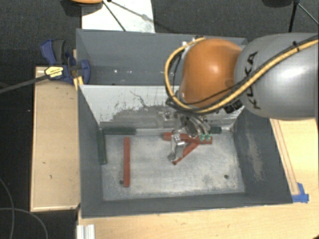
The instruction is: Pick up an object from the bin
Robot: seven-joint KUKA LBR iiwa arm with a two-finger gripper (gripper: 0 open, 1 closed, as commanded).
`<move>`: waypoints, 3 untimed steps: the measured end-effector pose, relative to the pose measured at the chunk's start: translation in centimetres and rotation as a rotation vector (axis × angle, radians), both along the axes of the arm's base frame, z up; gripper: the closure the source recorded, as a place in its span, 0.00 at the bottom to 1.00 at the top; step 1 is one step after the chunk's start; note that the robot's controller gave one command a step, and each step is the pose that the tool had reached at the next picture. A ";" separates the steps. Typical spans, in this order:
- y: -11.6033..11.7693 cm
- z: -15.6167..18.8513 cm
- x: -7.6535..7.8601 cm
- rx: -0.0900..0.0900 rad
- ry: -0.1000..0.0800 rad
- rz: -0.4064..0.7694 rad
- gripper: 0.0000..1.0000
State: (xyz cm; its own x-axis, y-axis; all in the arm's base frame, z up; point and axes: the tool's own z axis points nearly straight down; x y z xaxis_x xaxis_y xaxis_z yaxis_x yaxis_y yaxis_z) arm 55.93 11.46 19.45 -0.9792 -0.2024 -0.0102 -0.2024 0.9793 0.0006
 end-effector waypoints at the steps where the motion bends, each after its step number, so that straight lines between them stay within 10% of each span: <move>1: -2.6 -6.8 0.7 -0.001 0.003 0.010 0.00; 3: -5.9 -11.0 2.7 -0.002 0.011 0.070 0.00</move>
Offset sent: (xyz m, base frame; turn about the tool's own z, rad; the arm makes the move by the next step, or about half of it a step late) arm 0.0231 -0.0499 -0.1245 -0.0003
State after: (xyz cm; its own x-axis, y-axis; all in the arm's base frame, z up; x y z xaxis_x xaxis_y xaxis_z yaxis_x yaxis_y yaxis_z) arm 58.60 5.55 8.48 -0.9626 -0.2708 0.0011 -0.2708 0.9626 0.0014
